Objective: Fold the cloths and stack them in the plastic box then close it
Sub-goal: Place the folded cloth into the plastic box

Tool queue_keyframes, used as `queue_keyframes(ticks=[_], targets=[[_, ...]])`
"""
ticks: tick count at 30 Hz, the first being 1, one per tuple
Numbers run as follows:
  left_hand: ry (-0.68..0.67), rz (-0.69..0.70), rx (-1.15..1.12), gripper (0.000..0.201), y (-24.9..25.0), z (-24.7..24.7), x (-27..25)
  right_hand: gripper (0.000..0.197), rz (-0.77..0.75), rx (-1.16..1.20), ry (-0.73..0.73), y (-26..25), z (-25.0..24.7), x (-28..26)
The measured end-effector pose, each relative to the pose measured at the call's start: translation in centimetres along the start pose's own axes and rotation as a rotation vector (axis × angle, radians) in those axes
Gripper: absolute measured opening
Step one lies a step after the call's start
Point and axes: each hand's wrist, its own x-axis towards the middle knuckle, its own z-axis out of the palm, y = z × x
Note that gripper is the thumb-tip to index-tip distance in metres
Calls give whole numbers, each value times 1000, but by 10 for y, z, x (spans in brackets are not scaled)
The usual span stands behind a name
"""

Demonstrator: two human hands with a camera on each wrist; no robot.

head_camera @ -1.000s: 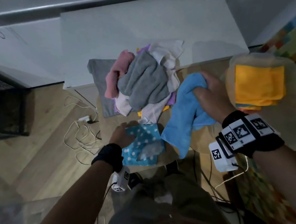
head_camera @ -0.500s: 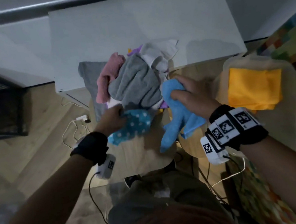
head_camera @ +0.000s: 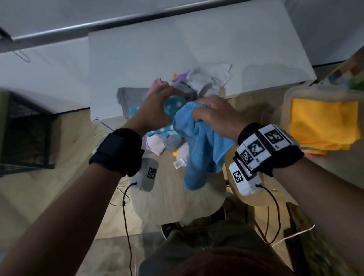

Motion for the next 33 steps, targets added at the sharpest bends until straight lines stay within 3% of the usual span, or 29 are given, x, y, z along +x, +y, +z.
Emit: queue_keyframes(ticks=[3,5,7,10,15,17,23,28,30,33], targets=[[-370,-210,-223,72,20,2,-25,10,69,143,-41,-1,-3,3],[-392,-313,-345,49,23,5,-43,5,92,175,-23,0,-4,6],[-279,-392,-429,30,19,0,-61,9,65,100,24,4,-7,8],[-159,-433,-432,32,5,-17,-89,12,17,-160,74,10,-13,9],[-53,-347,112,33,-10,-47,-129,17,84,-238,179,13,-17,8],[13,-338,190,36,-13,-62,-142,16,124,-187,247,11,-19,7],[338,-363,36,40,-14,-91,-156,19,119,-123,210,1,-19,0],[566,-398,-126,21,13,-102,-150,29,82,2,283,-4,-21,-2],[601,-412,-197,25,20,-108,-151,35,62,11,303,-3,-26,-4],[519,-406,-326,25,21,-117,-160,39,-39,-174,235,-3,-40,-11]])
